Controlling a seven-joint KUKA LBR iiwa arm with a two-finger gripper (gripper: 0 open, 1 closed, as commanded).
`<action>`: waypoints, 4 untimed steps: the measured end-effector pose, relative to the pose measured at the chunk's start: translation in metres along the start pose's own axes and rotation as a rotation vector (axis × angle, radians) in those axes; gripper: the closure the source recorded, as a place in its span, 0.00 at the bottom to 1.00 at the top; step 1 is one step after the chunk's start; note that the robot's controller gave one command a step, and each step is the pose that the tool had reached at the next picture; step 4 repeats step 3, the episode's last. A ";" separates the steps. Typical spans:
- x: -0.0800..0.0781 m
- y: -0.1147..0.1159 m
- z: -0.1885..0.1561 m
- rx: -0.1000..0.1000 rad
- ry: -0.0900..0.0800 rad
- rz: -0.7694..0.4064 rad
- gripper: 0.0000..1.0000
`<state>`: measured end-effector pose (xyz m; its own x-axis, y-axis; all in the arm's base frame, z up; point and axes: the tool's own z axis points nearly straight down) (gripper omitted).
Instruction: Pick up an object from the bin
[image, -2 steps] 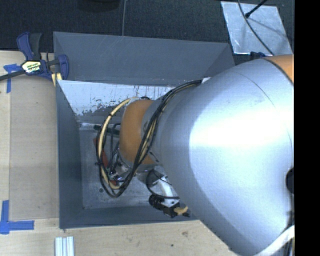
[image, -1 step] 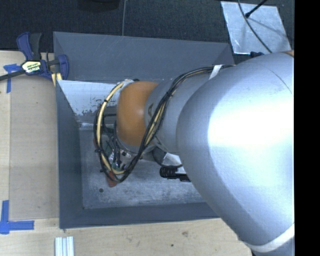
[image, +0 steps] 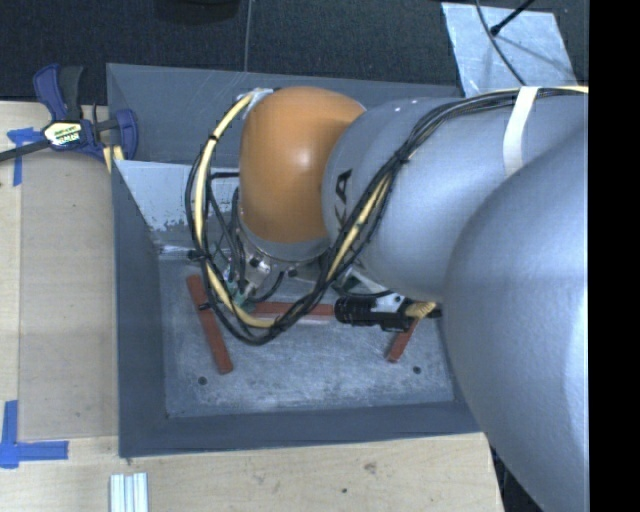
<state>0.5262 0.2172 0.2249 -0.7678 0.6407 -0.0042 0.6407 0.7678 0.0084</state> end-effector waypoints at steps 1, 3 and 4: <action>0.040 -0.024 0.057 0.013 0.007 -0.107 1.00; -0.012 -0.052 0.134 0.017 0.007 -0.053 1.00; -0.012 -0.052 0.134 0.017 0.007 -0.053 1.00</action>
Offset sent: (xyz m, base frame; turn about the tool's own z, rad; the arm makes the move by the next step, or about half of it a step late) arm -0.0437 0.0078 -0.0550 -0.1056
